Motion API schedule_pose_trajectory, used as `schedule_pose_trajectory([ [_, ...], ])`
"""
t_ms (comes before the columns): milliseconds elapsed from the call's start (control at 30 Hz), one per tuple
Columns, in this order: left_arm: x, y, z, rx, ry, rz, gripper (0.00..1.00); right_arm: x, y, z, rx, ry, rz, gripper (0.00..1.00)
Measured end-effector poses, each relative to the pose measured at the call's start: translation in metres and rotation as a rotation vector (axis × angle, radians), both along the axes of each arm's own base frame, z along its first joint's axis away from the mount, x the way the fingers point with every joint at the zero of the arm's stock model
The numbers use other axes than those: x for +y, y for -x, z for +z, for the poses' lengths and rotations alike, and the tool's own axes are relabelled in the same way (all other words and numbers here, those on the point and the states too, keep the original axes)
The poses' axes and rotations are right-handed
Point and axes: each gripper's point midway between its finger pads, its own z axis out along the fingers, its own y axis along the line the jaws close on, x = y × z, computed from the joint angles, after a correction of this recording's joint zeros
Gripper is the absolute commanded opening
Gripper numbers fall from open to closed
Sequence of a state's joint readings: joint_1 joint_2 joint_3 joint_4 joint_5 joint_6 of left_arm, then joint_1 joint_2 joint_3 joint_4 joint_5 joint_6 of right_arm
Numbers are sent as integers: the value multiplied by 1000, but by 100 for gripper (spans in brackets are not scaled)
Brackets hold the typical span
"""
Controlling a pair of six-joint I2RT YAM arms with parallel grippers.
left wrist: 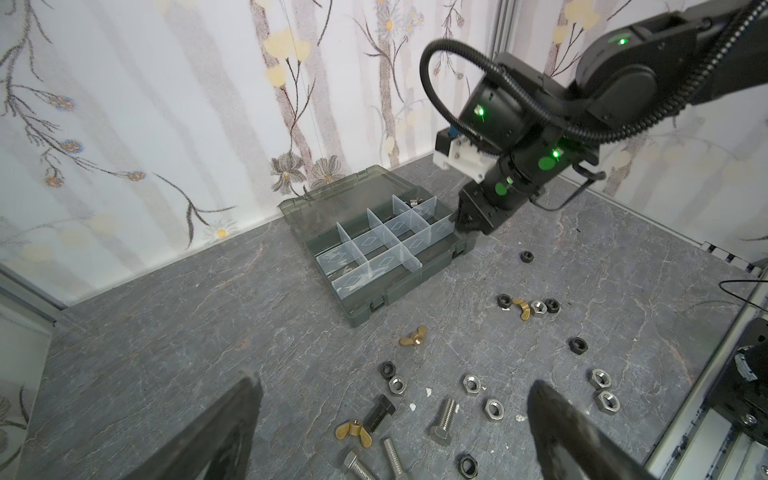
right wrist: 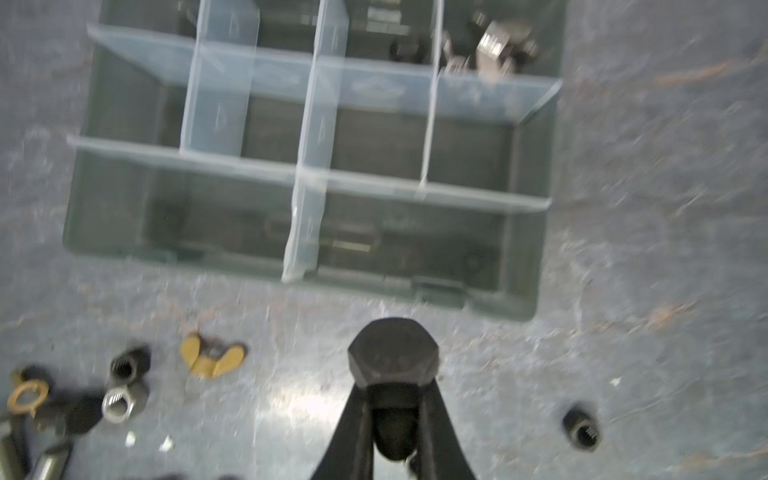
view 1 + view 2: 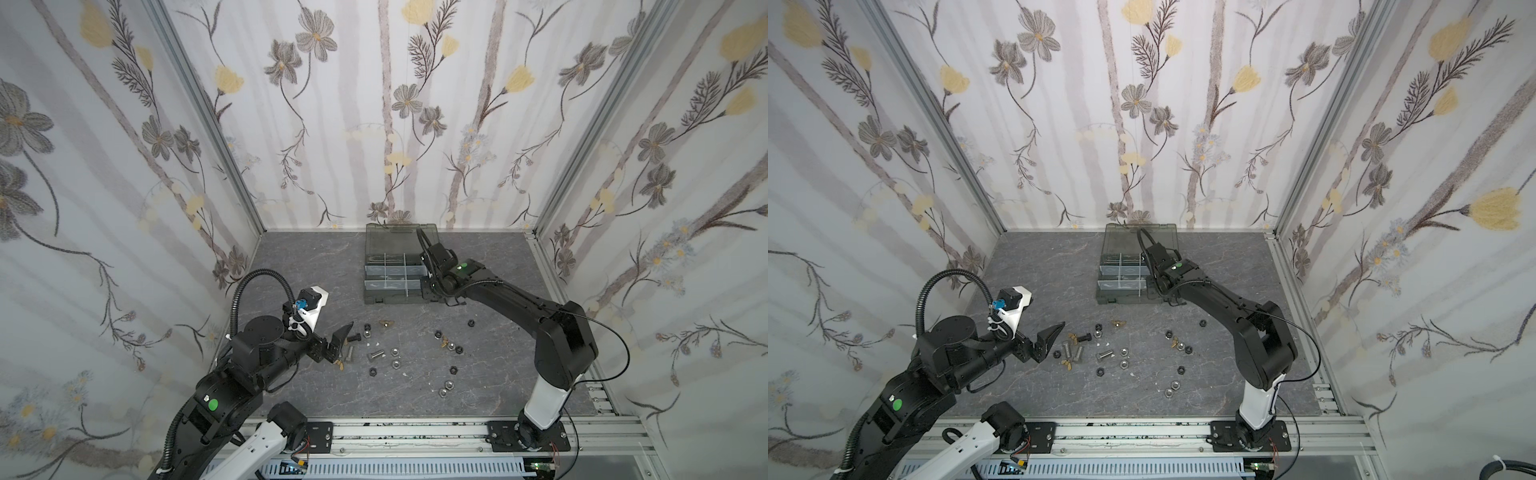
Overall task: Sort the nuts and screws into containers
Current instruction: 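Carry the black bolt with the right gripper back over the organizer, then lower the black bolt into a middle compartment and open the right gripper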
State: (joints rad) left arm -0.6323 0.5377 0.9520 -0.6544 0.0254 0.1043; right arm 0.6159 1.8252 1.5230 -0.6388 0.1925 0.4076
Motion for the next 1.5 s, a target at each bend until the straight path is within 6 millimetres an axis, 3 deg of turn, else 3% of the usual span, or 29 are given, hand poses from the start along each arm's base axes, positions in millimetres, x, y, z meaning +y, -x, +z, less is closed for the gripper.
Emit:
schedule_pose_trajectory([
  [167, 0, -4, -5, 4, -9, 13, 100, -1, -62, 30, -108, 21, -19, 9],
  [300, -2, -7, -11, 19, -21, 13, 100, 7, -104, 41, -178, 13, -28, 9],
  [400, -4, -9, -14, 32, -29, 14, 100, 17, -134, 39, -214, -2, -23, 9],
  [533, -5, -11, -13, 35, -31, 14, 100, 27, -156, 25, -225, -11, -14, 9],
  [667, -6, -12, -14, 40, -35, 14, 100, 35, -165, -4, -194, -16, -1, 9],
  [833, -6, -13, -15, 46, -36, 16, 100, 45, -161, -48, -110, -17, 31, 10],
  [1000, -6, -14, -14, 47, -32, 18, 100, 44, -152, -73, -51, -7, 38, 12],
  [1167, -5, -14, -13, 47, -30, 26, 100, 44, -151, -80, -45, -6, 38, 17],
  [1300, -2, -14, -17, 54, -20, 46, 100, 44, -153, -84, -52, -14, 31, 33],
  [1500, 8, -10, -19, 35, 23, 88, 100, 43, -143, -79, -58, -25, 41, 47],
])
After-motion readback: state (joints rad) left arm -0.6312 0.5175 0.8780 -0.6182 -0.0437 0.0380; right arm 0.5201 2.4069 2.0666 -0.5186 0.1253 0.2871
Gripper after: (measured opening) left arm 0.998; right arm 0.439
